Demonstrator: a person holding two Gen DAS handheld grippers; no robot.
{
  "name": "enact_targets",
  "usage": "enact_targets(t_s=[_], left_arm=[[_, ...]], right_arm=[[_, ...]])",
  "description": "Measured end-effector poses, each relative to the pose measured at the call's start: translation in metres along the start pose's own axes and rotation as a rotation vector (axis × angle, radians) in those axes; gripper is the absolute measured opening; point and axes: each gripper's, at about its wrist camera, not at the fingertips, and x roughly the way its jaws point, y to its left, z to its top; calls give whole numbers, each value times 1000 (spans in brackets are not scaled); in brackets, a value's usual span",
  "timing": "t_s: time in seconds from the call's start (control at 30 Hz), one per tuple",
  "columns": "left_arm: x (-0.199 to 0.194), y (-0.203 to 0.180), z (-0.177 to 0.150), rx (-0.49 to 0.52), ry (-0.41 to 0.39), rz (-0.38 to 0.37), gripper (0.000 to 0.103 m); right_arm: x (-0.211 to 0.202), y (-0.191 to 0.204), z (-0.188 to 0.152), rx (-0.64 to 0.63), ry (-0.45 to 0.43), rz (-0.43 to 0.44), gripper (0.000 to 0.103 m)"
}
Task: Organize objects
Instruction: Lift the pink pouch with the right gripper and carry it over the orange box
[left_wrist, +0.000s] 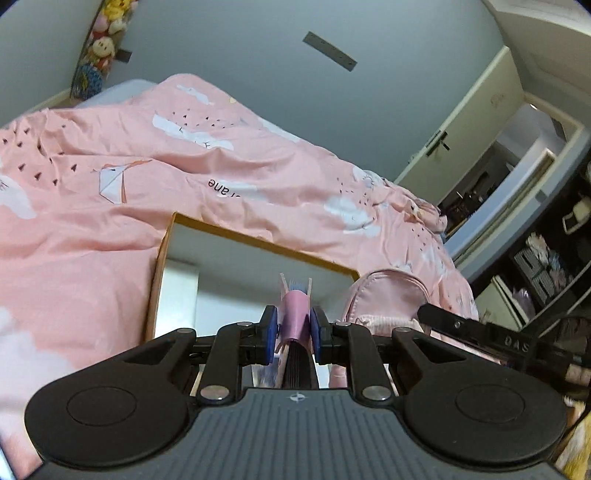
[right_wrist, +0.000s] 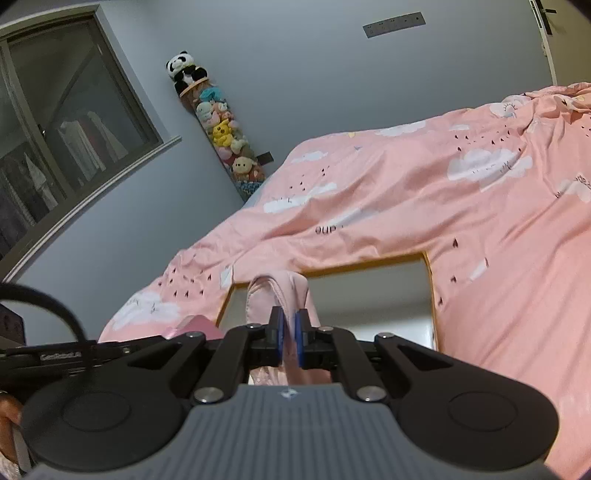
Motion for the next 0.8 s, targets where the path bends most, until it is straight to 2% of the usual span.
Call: enact_targets(t_s=[0.13, 0.2, 0.3, 0.5, 0.6, 0.8], left_arm=[[30, 11, 13, -45, -9, 26, 20], [40, 16, 18, -62, -12, 34, 20], [50, 19, 26, -32, -30, 61, 20], [64, 26, 38, -6, -38, 96, 20], [69, 30, 41, 2, -42, 117, 20], [78, 38, 46, -6, -27, 114, 20]], right_arm=[[30, -13, 10, 63, 9, -10, 6], [52, -26, 11, 149, 42, 10, 6], [86, -43, 9, 270, 96, 44, 6], [157, -60, -3, 395, 199, 67, 6], [182, -63, -7, 409, 224, 68, 6], [217, -68, -13, 402, 309, 60, 6]])
